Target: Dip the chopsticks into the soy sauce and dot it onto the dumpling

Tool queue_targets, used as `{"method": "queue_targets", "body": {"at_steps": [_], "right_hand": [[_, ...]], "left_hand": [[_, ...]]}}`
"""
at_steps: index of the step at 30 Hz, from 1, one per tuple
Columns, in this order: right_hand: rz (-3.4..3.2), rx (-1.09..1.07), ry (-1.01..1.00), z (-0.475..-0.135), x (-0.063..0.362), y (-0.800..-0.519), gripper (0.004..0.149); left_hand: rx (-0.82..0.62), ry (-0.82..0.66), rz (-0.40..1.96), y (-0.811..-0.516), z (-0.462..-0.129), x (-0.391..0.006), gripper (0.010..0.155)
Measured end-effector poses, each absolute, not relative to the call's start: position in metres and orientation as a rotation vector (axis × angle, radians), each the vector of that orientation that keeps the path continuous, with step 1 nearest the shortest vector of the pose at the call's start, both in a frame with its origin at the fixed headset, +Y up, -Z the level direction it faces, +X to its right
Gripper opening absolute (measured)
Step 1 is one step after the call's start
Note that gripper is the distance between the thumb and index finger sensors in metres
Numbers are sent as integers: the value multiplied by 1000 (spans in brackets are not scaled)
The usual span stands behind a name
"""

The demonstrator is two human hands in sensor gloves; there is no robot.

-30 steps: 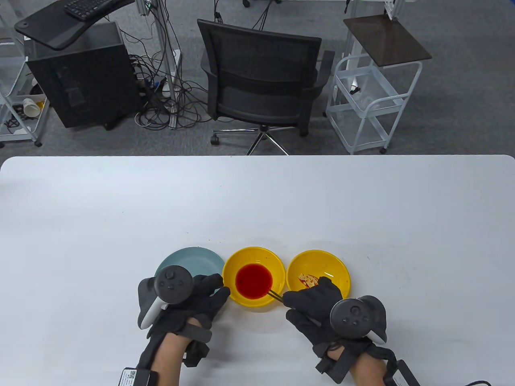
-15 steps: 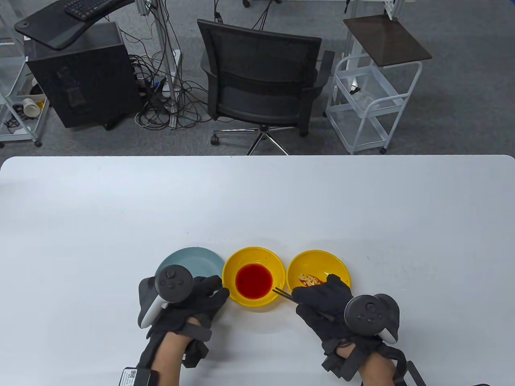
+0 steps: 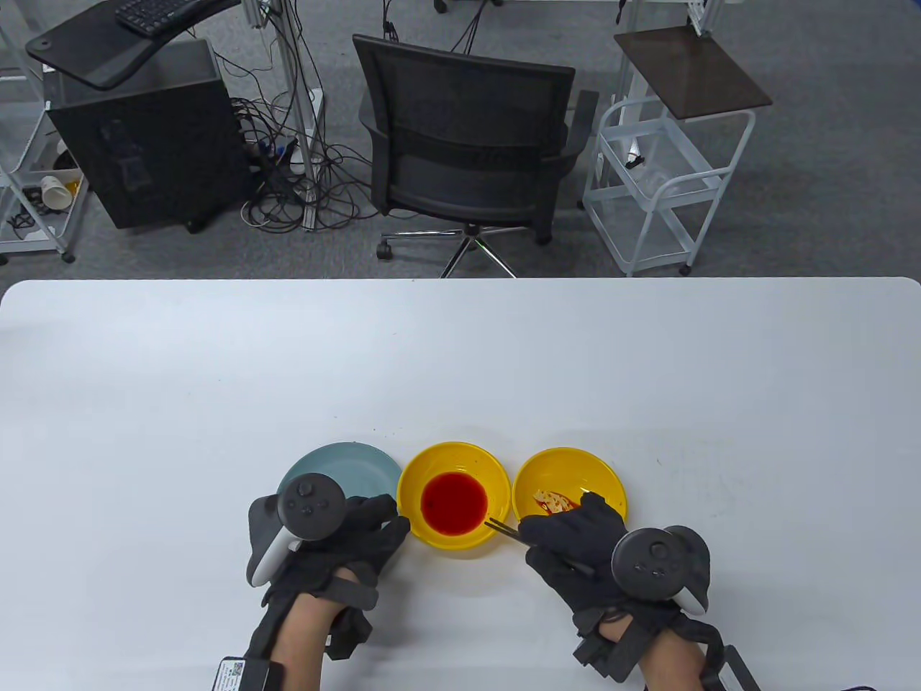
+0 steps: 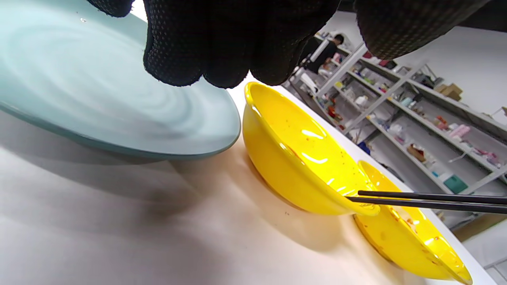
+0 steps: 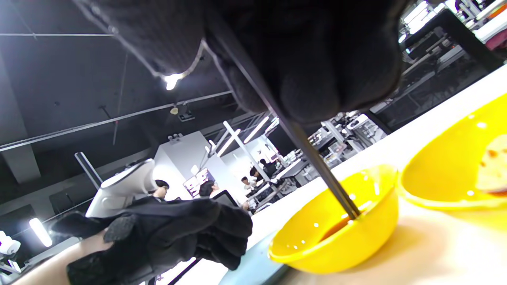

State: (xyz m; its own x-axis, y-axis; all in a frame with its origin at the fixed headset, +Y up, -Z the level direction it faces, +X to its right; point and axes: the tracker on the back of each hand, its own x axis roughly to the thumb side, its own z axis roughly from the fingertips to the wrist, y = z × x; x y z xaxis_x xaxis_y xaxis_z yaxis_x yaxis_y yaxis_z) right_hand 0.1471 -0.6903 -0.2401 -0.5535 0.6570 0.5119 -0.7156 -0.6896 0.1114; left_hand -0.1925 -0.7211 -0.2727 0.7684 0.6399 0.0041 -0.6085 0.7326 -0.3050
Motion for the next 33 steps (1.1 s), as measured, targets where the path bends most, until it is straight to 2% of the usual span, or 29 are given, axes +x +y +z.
{"method": "queue_targets", "body": {"at_steps": [12, 16, 20, 26, 33], "right_hand": [[2247, 675, -46, -243, 144, -696, 58], [2325, 588, 292, -248, 142, -714, 70], [2166, 642, 195, -252, 138, -716, 66], [2184, 666, -79, -240, 147, -687, 58], [2133, 636, -202, -238, 156, -679, 57]], "left_hand": [[-311, -109, 687, -723, -273, -192, 71], [-421, -95, 673, -731, -274, -190, 73], [-432, -114, 663, -733, -275, -186, 73], [-374, -122, 685, -728, -275, -189, 73], [-311, -116, 703, -724, -275, -194, 72]]}}
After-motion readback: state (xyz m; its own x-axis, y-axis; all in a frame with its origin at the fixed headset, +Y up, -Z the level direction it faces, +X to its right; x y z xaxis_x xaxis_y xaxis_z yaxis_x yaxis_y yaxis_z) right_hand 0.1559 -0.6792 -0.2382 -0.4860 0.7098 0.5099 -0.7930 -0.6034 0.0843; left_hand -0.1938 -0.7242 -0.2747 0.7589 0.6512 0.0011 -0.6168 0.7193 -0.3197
